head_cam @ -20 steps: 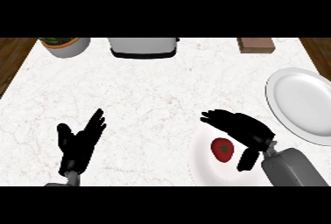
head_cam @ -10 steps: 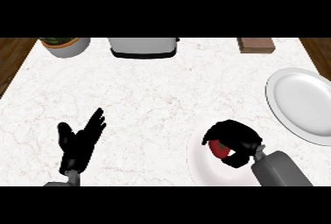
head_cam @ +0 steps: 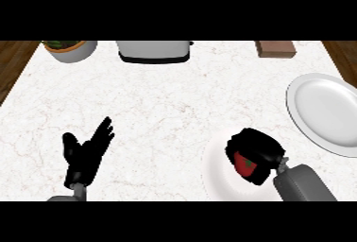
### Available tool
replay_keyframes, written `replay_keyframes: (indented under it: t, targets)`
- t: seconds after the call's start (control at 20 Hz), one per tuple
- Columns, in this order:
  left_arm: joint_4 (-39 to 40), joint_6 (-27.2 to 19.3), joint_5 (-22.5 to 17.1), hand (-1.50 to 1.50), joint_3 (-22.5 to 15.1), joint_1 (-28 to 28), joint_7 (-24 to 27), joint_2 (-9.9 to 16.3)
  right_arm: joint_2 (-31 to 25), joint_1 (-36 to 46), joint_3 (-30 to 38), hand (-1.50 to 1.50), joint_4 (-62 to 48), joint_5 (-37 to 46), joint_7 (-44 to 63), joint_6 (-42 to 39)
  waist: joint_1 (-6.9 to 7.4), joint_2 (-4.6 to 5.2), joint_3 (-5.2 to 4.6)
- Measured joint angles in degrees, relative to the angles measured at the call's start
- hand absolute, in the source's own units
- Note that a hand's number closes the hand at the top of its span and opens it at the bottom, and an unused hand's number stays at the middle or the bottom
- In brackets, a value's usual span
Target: Pick the tomato from the plate and place it in the plate
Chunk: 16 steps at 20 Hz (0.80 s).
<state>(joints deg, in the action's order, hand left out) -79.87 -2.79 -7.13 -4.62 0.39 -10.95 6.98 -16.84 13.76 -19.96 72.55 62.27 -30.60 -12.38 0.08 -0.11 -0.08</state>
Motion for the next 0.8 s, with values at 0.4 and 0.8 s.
replay_keyframes:
  t: [0.4, 0.8]
  targets:
    - [-0.41, -1.11, 0.13, 0.0, 0.52, 0.93, -0.27, -0.37, 12.01, -0.56, 13.34, 1.5, 1.17, -1.29, 24.86, 11.75, -2.08, -0.34, 0.03]
    - [-0.65, -0.56, 0.14, 0.0, 0.18, 0.59, -0.82, -0.19, 16.13, 3.66, 14.44, 1.5, 8.34, 4.46, 55.85, 32.66, -0.42, -0.41, 0.01]
